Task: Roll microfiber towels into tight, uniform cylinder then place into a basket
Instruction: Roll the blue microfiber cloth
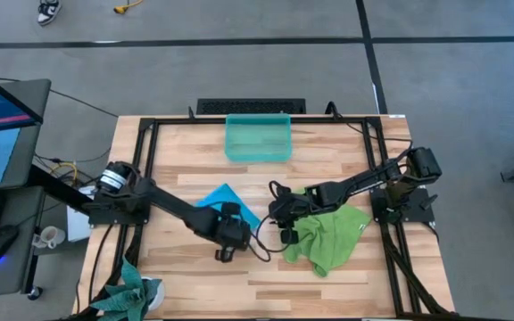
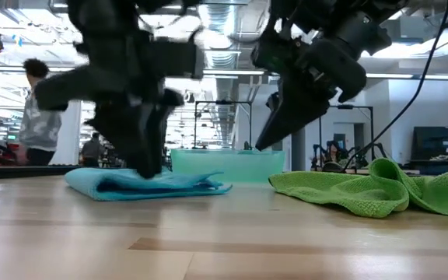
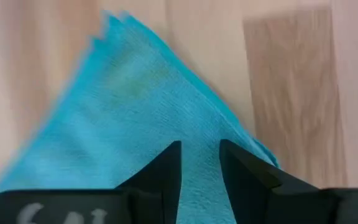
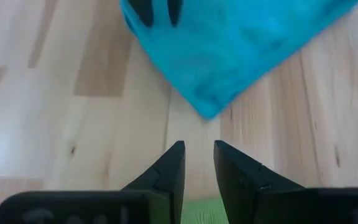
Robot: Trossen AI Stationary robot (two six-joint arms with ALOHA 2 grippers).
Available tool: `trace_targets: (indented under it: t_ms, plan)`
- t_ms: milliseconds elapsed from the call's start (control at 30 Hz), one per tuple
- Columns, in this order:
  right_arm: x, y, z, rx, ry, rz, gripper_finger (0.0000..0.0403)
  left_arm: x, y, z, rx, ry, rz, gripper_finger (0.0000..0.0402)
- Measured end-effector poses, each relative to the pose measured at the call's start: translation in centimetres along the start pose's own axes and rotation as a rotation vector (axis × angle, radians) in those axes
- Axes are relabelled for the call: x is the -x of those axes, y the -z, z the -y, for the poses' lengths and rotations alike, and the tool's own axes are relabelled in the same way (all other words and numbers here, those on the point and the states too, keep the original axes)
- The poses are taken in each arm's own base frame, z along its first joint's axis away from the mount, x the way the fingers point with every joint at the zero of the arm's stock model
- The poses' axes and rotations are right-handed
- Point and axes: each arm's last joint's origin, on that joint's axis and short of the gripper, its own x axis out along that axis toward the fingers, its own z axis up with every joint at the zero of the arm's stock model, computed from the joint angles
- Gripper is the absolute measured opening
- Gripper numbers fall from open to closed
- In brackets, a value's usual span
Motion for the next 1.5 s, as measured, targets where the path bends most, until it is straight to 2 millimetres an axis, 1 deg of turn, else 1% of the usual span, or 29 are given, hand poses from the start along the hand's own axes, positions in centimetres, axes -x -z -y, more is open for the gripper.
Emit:
trace_targets:
  t_ms: [133, 300, 433, 533, 633, 733, 767, 867, 933, 1000, 1100, 1233, 1300, 1400, 1500]
  plan:
    - [0.1, -1.1, -0.7, 0.078, -0.012, 0.114, 0.0107, 1.5, -0.1, 1.7, -0.061, -0.099, 0.004, 0.0103]
    - [0.2, -2.1, -1.9, 0.172, -0.030, 0.231, 0.0107, 2.4, -0.1, 3.5, -0.053, -0.099, 0.044, 0.0103]
    - [0.4, -2.6, -2.6, 0.212, -0.037, 0.294, 0.0107, 2.3, 0.4, 3.7, 0.019, -0.113, 0.012, 0.0103]
    - [0.4, -2.8, -2.5, 0.211, -0.036, 0.314, 0.0107, 1.8, 0.9, 3.6, 0.060, -0.125, -0.005, 0.0103]
    - [0.4, -2.9, -2.3, 0.209, -0.029, 0.329, 0.0107, 1.1, 1.8, 3.4, 0.065, -0.142, -0.038, 0.0103]
    - [-1.0, -2.6, -2.0, 0.220, -0.019, 0.331, 0.0107, 0.5, 2.3, 3.1, 0.070, -0.141, -0.054, 0.0103]
    - [-1.5, -2.3, -1.9, 0.226, -0.016, 0.314, 0.0107, 0.4, 2.3, 3.0, 0.076, -0.142, -0.054, 0.0103]
    - [-3.4, -2.1, -1.5, 0.246, 0.001, 0.357, 0.0107, 0.4, 2.1, 3.0, 0.092, -0.122, -0.041, 0.0103]
    - [-4.6, -1.2, -1.1, 0.238, 0.006, 0.316, 0.0107, 0.4, 2.0, 3.1, 0.091, -0.097, -0.035, 0.0103]
    - [-5.7, -1.0, -0.8, 0.219, 0.006, 0.318, 0.0107, 0.4, 1.9, 3.2, 0.089, -0.088, -0.030, 0.0103]
    - [-5.7, -1.1, -0.6, 0.212, 0.010, 0.323, 0.0107, 0.4, 2.0, 3.3, 0.085, -0.087, -0.030, 0.0103]
    - [-6.2, -0.6, -0.2, 0.186, 0.013, 0.292, 0.0107, 0.4, 2.0, 3.3, 0.085, -0.078, -0.031, 0.0103]
    - [-6.3, -0.7, 0.1, 0.175, 0.016, 0.303, 0.0107, 0.4, 1.9, 3.3, 0.085, -0.079, -0.031, 0.0103]
    - [-7.0, 0.2, 0.5, 0.167, 0.018, 0.248, 0.0107, 0.4, 1.9, 3.3, 0.085, -0.079, -0.031, 0.0103]
    - [-7.3, 0.2, 0.7, 0.152, 0.021, 0.250, 0.0107, 0.4, 1.9, 3.3, 0.086, -0.078, -0.030, 0.0103]
